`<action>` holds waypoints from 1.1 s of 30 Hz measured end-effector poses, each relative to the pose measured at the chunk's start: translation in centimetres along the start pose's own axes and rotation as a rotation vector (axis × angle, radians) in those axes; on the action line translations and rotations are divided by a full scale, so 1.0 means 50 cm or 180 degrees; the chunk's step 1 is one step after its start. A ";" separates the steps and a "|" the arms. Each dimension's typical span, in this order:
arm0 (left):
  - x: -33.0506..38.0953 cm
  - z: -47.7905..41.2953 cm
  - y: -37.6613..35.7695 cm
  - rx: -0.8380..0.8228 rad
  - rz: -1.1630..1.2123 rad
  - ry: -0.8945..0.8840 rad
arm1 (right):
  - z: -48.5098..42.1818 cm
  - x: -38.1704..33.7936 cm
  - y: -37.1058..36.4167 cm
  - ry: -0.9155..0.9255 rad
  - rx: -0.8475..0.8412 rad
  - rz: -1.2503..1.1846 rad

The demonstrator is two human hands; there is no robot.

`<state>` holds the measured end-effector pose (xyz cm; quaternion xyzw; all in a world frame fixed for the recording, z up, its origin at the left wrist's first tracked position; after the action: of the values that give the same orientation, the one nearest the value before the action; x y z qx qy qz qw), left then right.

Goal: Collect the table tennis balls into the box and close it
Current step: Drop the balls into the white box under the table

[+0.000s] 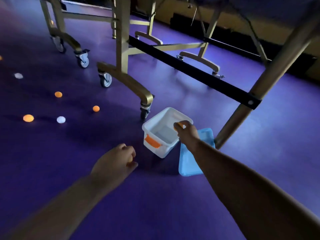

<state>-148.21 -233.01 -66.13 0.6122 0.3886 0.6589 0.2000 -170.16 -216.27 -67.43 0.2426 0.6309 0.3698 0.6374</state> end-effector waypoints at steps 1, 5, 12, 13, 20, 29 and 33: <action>-0.021 -0.003 -0.008 0.0007 0.0086 0.0056 | -0.022 0.003 -0.018 -0.0079 0.0018 -0.0076; -0.084 -0.020 -0.047 0.0009 0.0253 0.0244 | -0.048 -0.006 -0.066 -0.0018 -0.0136 0.0482; -0.132 -0.039 -0.087 0.0105 0.0659 0.0541 | -0.003 0.043 -0.178 0.0132 -0.0921 0.1738; -0.136 -0.038 -0.088 0.0138 0.0704 0.0542 | 0.011 0.046 -0.181 0.0077 -0.0760 0.1620; -0.161 -0.027 -0.083 0.0475 0.0747 0.0763 | 0.153 0.065 -0.197 0.0387 -0.0637 0.1213; -0.138 0.022 -0.107 0.0495 0.0392 0.0530 | 0.316 0.091 -0.193 0.0931 -0.0908 0.1128; -0.149 0.053 -0.115 0.0270 0.0295 0.0588 | 0.362 0.106 -0.186 0.1103 -0.1025 0.1187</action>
<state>-145.60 -234.25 -75.48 0.5740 0.4042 0.7041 0.1066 -151.17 -214.93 -76.39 0.1833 0.6081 0.6117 0.4716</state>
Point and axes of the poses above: each hand's wrist, its own z-axis away from the middle knuckle, its own y-axis out of the back of the hand, x = y × z, the point moved 2 cm from there along -z, towards the middle knuckle, and after that the axes turned 12 degrees about z, right-handed, at the moved point
